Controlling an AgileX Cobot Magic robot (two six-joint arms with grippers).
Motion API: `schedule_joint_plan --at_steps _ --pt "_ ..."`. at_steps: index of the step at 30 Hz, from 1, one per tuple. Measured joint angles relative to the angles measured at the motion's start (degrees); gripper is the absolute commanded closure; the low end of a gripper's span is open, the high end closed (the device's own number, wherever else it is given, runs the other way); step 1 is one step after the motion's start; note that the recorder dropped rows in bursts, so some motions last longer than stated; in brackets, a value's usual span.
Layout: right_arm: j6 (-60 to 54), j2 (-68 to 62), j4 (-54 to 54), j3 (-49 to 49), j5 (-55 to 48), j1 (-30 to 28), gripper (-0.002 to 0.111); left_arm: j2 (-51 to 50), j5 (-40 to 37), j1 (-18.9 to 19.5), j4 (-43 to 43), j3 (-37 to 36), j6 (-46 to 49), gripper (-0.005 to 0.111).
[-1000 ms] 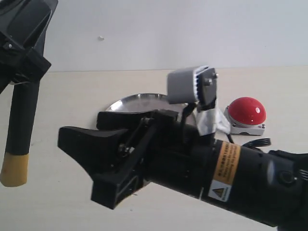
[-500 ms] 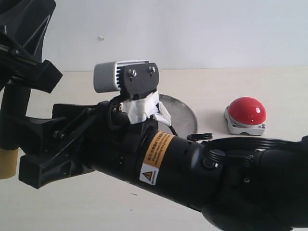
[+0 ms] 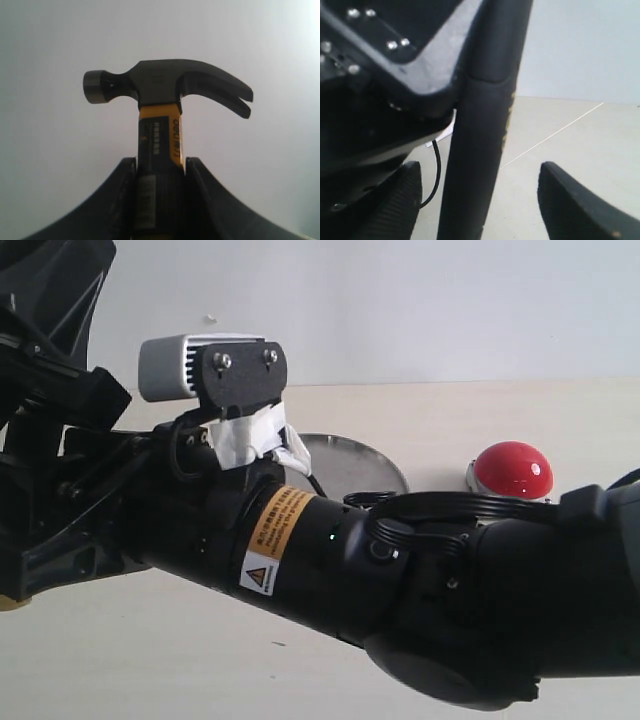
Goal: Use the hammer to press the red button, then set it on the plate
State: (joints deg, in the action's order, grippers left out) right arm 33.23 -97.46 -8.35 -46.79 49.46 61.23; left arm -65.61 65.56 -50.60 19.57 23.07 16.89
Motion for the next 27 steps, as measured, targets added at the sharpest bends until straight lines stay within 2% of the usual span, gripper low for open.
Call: schedule_joint_plan --at_steps 21,23,27 --pt "0.7 -2.0 0.0 -0.7 3.0 0.0 0.068 0.0 -0.1 0.0 0.0 0.0 0.7 0.107" --pt "0.7 -2.0 0.0 -0.7 3.0 0.0 0.074 0.0 -0.1 0.0 0.0 0.0 0.7 0.107" --pt "1.0 -2.0 -0.2 -0.7 3.2 0.0 0.095 0.0 -0.6 0.0 -0.1 0.0 0.7 0.107"
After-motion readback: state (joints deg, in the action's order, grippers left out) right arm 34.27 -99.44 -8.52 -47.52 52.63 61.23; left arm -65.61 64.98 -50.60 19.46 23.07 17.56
